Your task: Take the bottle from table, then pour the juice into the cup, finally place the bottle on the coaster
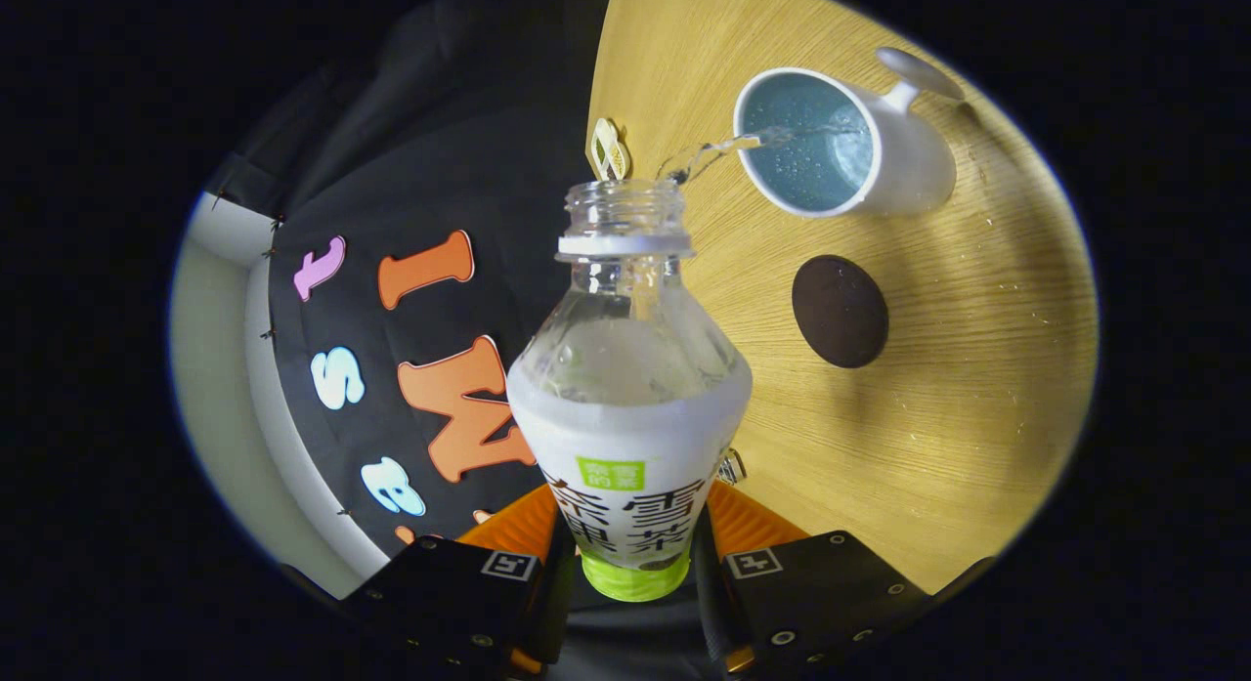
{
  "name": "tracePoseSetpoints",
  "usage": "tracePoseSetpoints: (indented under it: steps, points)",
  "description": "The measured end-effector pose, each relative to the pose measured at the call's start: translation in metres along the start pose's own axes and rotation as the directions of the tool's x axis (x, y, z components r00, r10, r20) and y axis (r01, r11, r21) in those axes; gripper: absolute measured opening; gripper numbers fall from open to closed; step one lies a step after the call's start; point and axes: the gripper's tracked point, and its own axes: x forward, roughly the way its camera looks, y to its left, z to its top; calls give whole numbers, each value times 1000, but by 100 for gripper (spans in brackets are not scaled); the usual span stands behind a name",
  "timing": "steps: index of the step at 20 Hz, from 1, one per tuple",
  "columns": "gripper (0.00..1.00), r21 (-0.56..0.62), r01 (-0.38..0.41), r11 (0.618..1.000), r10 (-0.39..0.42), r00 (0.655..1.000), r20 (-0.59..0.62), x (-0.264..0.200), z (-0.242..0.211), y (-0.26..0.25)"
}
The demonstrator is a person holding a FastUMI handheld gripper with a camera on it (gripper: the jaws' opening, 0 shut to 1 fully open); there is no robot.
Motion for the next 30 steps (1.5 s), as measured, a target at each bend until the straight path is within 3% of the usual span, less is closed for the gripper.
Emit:
tracePoseSetpoints:
  steps: [30]
  points:
    - [56,121,19,992,-22,1000,21,6,3,15]
